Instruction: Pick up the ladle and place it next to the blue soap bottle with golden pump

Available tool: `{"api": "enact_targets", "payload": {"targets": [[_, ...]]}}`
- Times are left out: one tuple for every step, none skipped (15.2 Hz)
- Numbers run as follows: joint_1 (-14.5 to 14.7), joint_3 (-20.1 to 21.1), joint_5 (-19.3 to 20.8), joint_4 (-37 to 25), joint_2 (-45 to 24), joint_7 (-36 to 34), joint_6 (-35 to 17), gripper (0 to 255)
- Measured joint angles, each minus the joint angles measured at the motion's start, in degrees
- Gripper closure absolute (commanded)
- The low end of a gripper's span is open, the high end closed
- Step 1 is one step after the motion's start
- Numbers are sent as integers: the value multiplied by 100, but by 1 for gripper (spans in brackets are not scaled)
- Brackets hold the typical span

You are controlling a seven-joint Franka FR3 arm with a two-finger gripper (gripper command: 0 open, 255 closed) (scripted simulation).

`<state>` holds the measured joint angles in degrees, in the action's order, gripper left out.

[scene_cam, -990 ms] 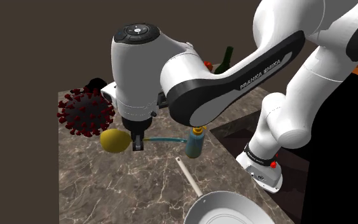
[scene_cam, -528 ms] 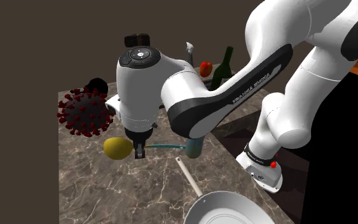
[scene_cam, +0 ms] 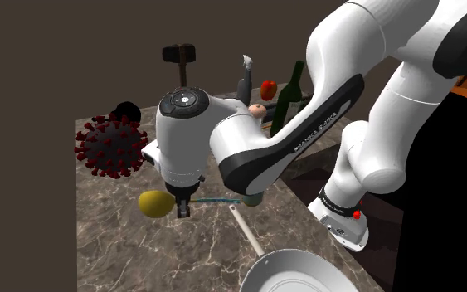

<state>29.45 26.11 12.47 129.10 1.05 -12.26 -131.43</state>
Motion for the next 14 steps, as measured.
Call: {"api": "enact_targets", "payload": {"targets": [[-2,0,44,37,-48,-40,-75,255],[-6,-3,88,80,-94,-75,-156,255],[0,3,146,91,-163,-138,-221,255],[-2,0,193,111,-215,-175,-284,255],[-4,-5,247,154,-266,-222,-369,255],[-5,-8,277,162,-301,-244,-404,255],[-4,-9,288,165,-313,-254,-417,255],[-5,-10,294,166,-319,-257,-423,255],[-5,-11,298,166,-322,-260,-427,255],[-5,-11,298,168,-323,-260,-429,255],[-5,-11,299,168,-324,-261,-430,255],[-5,-11,300,168,-325,-261,-431,255],[-5,-11,300,167,-325,-261,-431,0],[-5,-11,300,168,-325,-261,-432,0]]}}
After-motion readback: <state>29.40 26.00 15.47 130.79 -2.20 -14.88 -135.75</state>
